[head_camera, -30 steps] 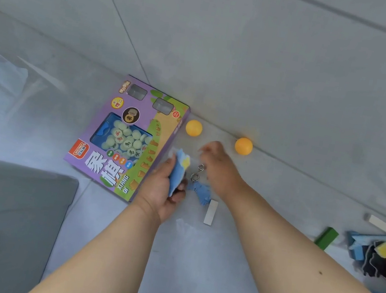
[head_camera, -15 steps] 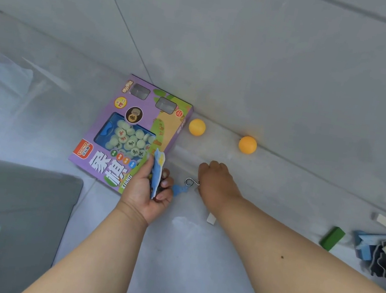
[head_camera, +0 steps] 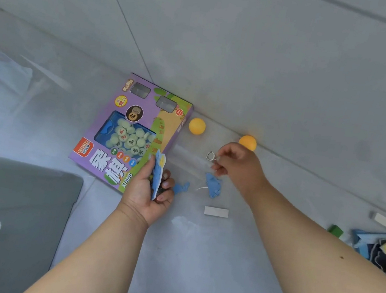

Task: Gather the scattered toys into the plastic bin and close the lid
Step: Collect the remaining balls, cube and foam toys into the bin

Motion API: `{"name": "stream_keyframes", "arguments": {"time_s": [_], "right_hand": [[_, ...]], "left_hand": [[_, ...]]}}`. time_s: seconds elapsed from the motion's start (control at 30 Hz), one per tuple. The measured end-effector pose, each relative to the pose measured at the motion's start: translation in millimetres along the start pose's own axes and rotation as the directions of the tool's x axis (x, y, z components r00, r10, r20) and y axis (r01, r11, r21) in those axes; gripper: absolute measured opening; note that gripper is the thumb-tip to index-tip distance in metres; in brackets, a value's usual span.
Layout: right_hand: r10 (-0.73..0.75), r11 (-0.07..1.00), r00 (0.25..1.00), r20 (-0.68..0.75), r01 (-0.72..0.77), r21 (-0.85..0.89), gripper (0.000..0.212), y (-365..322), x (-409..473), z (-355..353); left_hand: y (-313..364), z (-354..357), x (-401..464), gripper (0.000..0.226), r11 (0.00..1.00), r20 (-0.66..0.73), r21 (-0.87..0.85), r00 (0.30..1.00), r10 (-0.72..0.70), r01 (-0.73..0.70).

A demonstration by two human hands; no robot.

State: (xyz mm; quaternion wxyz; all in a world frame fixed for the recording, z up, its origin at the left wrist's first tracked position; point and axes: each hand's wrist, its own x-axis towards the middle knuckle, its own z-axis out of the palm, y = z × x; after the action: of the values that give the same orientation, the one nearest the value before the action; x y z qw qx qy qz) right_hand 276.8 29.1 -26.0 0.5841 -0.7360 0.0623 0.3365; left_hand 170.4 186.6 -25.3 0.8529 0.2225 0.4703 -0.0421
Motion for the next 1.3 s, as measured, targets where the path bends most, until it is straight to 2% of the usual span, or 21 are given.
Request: {"name": "stream_keyframes", "arguments": {"time_s": [0.07, 0.1, 0.2, 0.23, 0.27, 0.3, 0.33, 0.37, 0.4, 0.43, 0.5, 0.6, 0.7, 0.77, 0.8, 0.83, 0.9, 1.0, 1.13, 1.2, 1.3], "right_hand": [[0.092, 0.931, 0.994, 0.065, -0.109, 0.348, 0.031, -6, -4, -6], [0.127, 0.891, 0.988, 0.088, -0.153, 0.427, 0.033, -9, -7, -9], [0.239, 0.831, 0.97, 0.055, -0.233, 0.504, 0.031, -9, -8, -13], [0.285, 0.846, 0.958, 0.024, -0.263, 0.464, 0.027, -8, -7, -12], [0.308, 0.907, 0.951, -0.035, -0.282, 0.313, 0.021, -5, -6, -8], [0.293, 0.956, 0.951, -0.102, -0.291, 0.035, 0.013, -2, -7, -4], [0.229, 0.918, 0.964, -0.137, -0.261, -0.299, 0.014, 4, -8, 2], [0.148, 0.785, 0.981, -0.123, -0.193, -0.589, 0.027, 12, -10, 9], [0.088, 0.629, 0.993, -0.077, -0.115, -0.769, 0.037, 20, -12, 15], [0.055, 0.522, 0.998, -0.026, -0.051, -0.851, 0.038, 24, -16, 21], [0.019, 0.441, 1.0, 0.019, 0.009, -0.897, 0.03, 30, -17, 29], [0.006, 0.415, 0.999, 0.041, 0.035, -0.909, 0.028, 29, -13, 34], [0.014, 0.44, 0.991, 0.134, 0.114, -0.891, 0.032, 24, -15, 40], [0.005, 0.493, 0.972, 0.234, 0.202, -0.847, 0.039, 19, -19, 50], [-0.009, 0.508, 0.961, 0.277, 0.243, -0.826, 0.043, 17, -22, 58], [-0.022, 0.498, 0.949, 0.314, 0.283, -0.82, 0.044, 16, -24, 66], [-0.03, 0.413, 0.928, 0.37, 0.349, -0.841, 0.039, 16, -27, 82], [-0.008, 0.307, 0.932, 0.362, 0.347, -0.886, 0.03, 18, -30, 93], [-0.013, 0.237, 0.951, 0.31, 0.304, -0.923, 0.029, 16, -35, 91], [-0.016, 0.227, 0.938, 0.348, 0.342, -0.912, 0.03, 17, -37, 88], [-0.023, 0.271, 0.913, 0.407, 0.398, -0.876, 0.03, 17, -37, 82]], "left_hand": [[-1, 0, 0, 0.026, 1.0, 0.019, -0.001, 1.0, -0.002, 0.002], [-2, 0, 0, 0.027, 1.0, 0.028, -0.001, 1.0, -0.003, 0.003], [-3, 0, 0, 0.028, 1.0, 0.046, -0.007, 0.999, -0.012, 0.012], [-3, -1, -1, 0.028, 1.0, 0.048, -0.014, 0.999, -0.012, 0.013], [-2, -2, -1, 0.028, 1.0, 0.048, -0.021, 0.999, -0.009, 0.01], [-2, -3, -2, 0.028, 1.0, 0.047, -0.03, 0.999, -0.005, 0.006], [-2, -4, -2, 0.028, 0.999, 0.047, -0.038, 0.999, -0.002, 0.004], [-2, -5, -3, 0.029, 0.999, 0.045, -0.047, 0.999, -0.001, 0.003], [-3, -7, -3, 0.031, 0.999, 0.041, -0.055, 0.999, 0.0, 0.002], [-3, -9, -3, 0.034, 0.998, 0.036, -0.062, 0.999, 0.002, 0.001], [-4, -14, -2, 0.043, 0.997, 0.028, -0.078, 1.0, 0.008, -0.006], [-1, -21, -1, 0.053, 0.995, 0.022, -0.1, 1.0, 0.012, -0.01], [2, -24, 0, 0.041, 0.991, 0.037, -0.132, 0.999, 0.008, -0.003], [5, -26, 0, 0.033, 0.987, 0.094, -0.16, 0.995, 0.017, -0.001], [6, -26, -2, 0.036, 0.985, 0.137, -0.174, 0.99, 0.027, -0.002], [8, -28, -3, 0.039, 0.982, 0.176, -0.187, 0.984, 0.034, -0.001], [10, -28, -6, 0.042, 0.981, 0.208, -0.194, 0.977, 0.037, 0.004], [11, -25, -9, 0.036, 0.985, 0.125, -0.172, 0.992, 0.022, 0.0], [12, -24, -11, 0.047, 0.988, 0.063, -0.154, 0.998, 0.017, -0.007], [13, -24, -10, 0.047, 0.988, 0.054, -0.151, 0.998, 0.018, -0.009], [13, -23, -10, 0.048, 0.987, 0.061, -0.161, 0.998, 0.014, -0.004]]}}
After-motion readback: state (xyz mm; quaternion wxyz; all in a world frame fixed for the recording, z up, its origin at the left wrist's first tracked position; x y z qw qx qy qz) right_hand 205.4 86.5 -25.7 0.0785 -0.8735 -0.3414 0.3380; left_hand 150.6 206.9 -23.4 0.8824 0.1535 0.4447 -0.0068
